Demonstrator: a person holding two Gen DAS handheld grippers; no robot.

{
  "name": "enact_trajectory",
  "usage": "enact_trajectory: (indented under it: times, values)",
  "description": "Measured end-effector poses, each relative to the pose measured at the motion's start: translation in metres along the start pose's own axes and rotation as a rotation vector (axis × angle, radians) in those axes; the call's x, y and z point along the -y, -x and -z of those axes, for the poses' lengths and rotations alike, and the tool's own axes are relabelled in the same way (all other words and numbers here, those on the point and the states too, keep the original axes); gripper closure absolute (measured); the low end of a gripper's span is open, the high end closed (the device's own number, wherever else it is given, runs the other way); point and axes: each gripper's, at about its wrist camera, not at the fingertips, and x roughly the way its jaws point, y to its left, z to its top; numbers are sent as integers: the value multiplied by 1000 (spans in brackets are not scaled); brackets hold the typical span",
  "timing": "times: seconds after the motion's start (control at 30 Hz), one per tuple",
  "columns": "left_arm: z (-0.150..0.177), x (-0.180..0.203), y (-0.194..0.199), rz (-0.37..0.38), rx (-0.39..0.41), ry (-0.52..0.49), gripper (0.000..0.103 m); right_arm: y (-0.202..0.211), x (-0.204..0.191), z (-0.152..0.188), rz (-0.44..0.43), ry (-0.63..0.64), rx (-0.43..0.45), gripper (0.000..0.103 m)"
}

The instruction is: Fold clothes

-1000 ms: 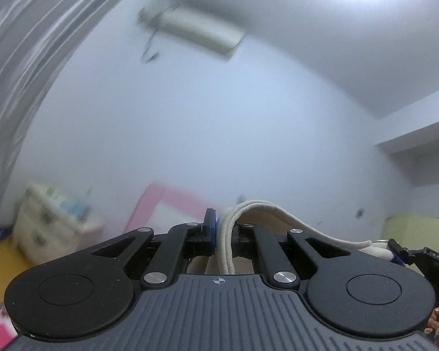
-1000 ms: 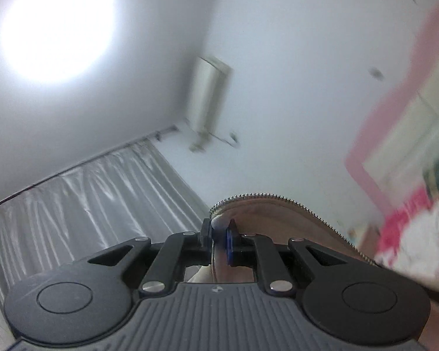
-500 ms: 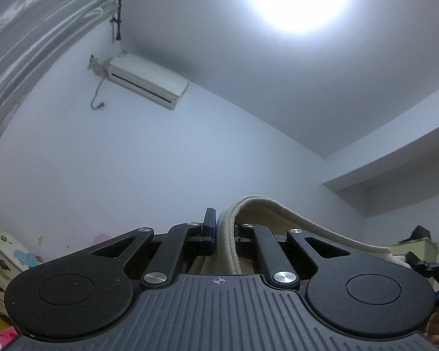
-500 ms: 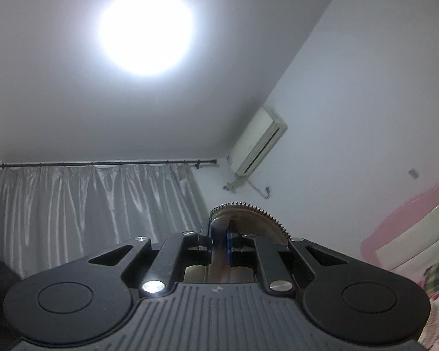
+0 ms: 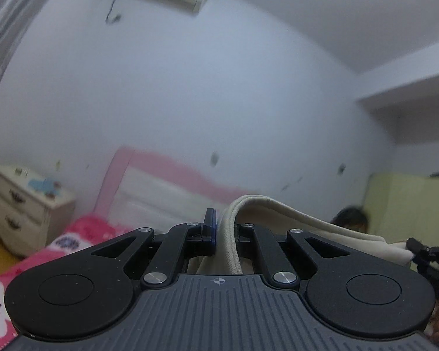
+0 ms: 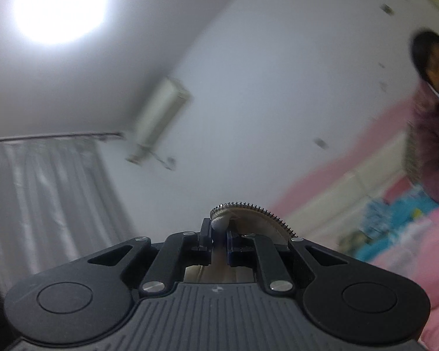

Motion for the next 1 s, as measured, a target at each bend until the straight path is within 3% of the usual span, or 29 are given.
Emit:
enact_trajectory:
  times: [0.3,0.5,0.57,0.63,0.67,0.73,0.77,0.8,0.9,1.0]
  values:
    - [89,-56,-172,-172,-169,-50,99,-138,148,82,204,-44,-115,92]
    - [145,-109,-233,-339,-290,-52,99,-207,210,140,288,0,-229,92]
    - [168,-130,-236,-411,-340,-46,98,-225,223,165,311,29,-264,92]
    - [189,-153,-258,-452,-461,-39,95,-245,234,193,334,56,-314,92]
    - [202,-167,-266,-484,-523,6,95,-254,239,207,350,75,-344,91]
    - [233,-197,-280,-535,-660,126,73,-274,254,239,392,114,-440,89]
    - [249,-212,-286,-548,-737,196,73,-283,264,256,435,119,-505,81]
    - [256,-222,-284,-554,-755,254,72,-292,274,272,478,117,-590,64]
    - [266,-244,-271,-556,-753,387,67,-297,291,301,626,140,-739,60]
    - [249,-241,-255,-505,-737,399,60,-278,292,298,666,118,-754,53]
